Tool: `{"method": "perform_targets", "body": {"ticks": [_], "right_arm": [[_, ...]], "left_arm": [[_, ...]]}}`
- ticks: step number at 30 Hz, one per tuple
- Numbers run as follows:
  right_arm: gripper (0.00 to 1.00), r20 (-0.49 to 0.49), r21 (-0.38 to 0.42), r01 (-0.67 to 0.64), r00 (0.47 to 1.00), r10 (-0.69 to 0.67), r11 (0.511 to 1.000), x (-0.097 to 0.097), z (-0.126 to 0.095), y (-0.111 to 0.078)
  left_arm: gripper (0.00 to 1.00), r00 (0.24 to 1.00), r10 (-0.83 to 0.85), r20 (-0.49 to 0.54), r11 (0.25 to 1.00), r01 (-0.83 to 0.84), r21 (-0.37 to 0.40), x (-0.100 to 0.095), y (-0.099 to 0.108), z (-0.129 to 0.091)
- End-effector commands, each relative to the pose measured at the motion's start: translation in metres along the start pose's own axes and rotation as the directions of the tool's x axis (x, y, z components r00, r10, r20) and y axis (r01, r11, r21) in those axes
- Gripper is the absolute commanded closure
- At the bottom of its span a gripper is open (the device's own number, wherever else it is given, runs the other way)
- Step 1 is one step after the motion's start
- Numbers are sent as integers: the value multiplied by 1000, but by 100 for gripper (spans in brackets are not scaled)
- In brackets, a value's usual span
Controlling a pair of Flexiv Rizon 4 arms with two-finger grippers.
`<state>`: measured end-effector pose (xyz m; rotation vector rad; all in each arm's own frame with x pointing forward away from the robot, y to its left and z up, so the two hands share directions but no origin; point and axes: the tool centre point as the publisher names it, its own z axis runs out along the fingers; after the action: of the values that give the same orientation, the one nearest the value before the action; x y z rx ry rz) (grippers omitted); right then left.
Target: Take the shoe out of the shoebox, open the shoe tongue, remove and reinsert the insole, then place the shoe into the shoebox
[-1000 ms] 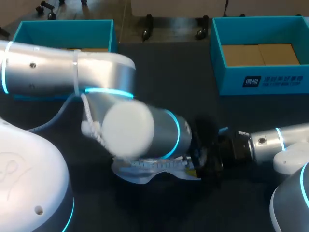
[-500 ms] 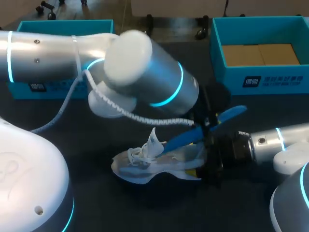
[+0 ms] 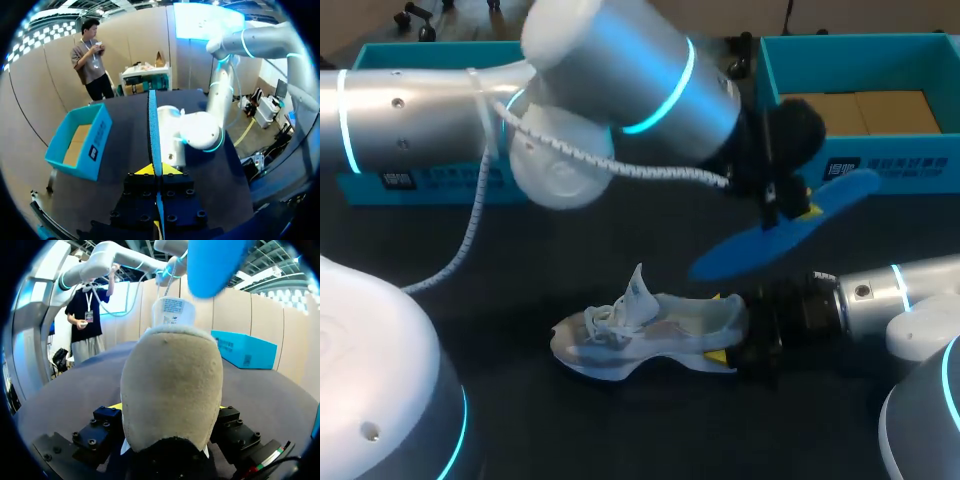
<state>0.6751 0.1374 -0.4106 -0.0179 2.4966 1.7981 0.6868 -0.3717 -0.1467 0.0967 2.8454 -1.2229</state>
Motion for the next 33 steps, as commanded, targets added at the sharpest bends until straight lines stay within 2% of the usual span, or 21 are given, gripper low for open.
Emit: {"method": "perform_targets", "body": {"ticks": [1,5,25,26,29,33], "right_arm": [[100,-1,5,-1,1000,1,1000,0,3,-2],[100,-1,5,-1,1000,1,1000,0,3,-2],[100,-1,5,-1,1000,1,1000,0,3,-2],[100,-1,5,-1,1000,1,1000,0,3,-2],[100,-1,5,-1,1000,1,1000,0,3,-2],[100,-1,5,-1,1000,1,1000,0,3,-2]], "left_arm": [[100,997,30,-76,998,-25,64,-1,-9,-28],[100,987,69,-147,985,-44,166,-1,-28,-54],[100,987,69,-147,985,-44,166,-1,-28,-54],[100,983,57,-177,975,-17,220,0,-30,-58],[100,981,18,-191,956,39,290,0,-35,-74],[100,979,21,-204,930,56,362,10,-44,-103]]}}
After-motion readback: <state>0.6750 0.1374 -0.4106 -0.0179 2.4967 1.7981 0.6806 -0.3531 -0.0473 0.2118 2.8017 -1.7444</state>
